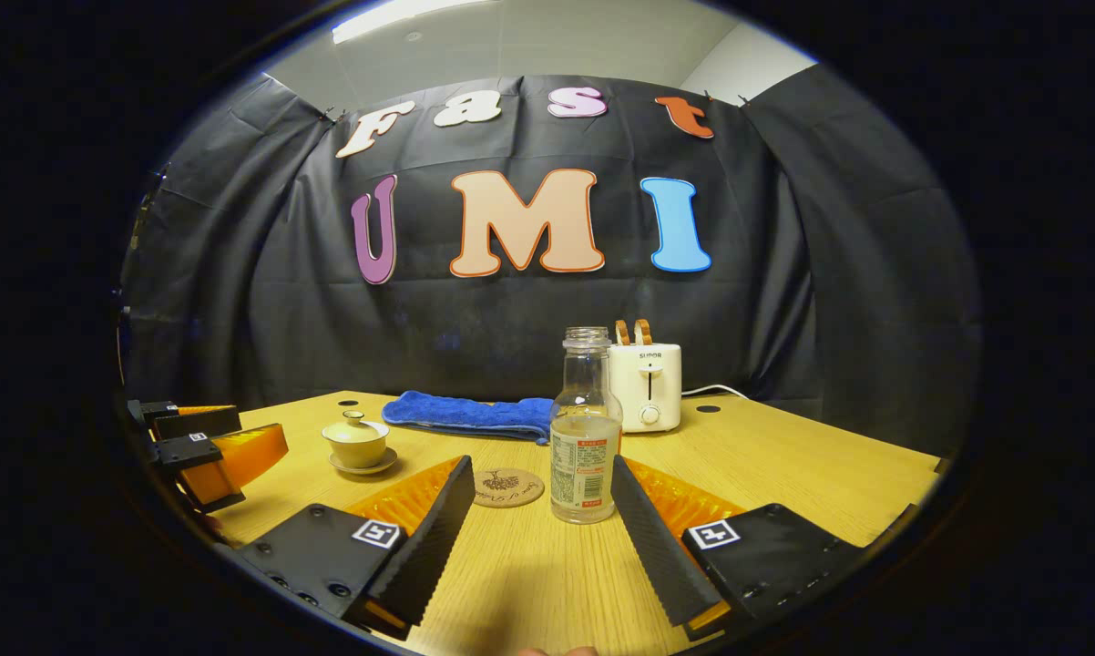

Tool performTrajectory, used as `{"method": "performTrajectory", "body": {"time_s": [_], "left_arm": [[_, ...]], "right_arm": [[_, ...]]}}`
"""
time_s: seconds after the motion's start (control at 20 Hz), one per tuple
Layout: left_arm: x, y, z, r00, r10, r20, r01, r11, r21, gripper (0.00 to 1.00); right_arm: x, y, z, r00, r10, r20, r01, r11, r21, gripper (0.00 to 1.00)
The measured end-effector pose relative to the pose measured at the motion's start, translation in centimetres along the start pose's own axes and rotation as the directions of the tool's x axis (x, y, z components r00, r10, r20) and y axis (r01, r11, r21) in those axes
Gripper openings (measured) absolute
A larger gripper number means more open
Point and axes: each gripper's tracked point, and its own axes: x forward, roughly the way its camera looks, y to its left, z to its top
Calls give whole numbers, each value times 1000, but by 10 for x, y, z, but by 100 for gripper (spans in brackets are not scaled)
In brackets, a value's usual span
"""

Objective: Open the teacup lid with one hand, grasp the water bottle and pour water into the teacup with the other hand; after pouring, place the water bottle on the coaster and then close the teacup lid.

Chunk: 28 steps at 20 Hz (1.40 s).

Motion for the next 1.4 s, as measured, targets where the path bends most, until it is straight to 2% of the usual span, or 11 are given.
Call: {"method": "performTrajectory", "body": {"time_s": [0.35,0.45,0.75,0.95,1.2,1.4], "left_arm": [[3,-1,0,1000,-16,4,16,1000,2,95],[8,0,-2,1000,-7,-2,7,1000,2,95],[80,-8,1,998,-55,-7,55,998,16,95],[126,-2,-5,998,-48,-47,51,996,68,95],[160,-2,-16,993,-47,-111,60,992,112,95],[168,-3,-21,989,-44,-140,63,989,135,96]], "right_arm": [[0,2,-1,1000,19,0,-19,1000,0,96],[1,-4,-1,1000,-2,0,2,1000,0,96],[4,-21,2,997,-78,1,78,997,0,96],[10,-44,3,994,-108,-9,108,994,6,96],[13,-51,1,993,-116,-7,116,993,6,96],[14,-53,0,993,-116,-6,116,993,6,97]]}}
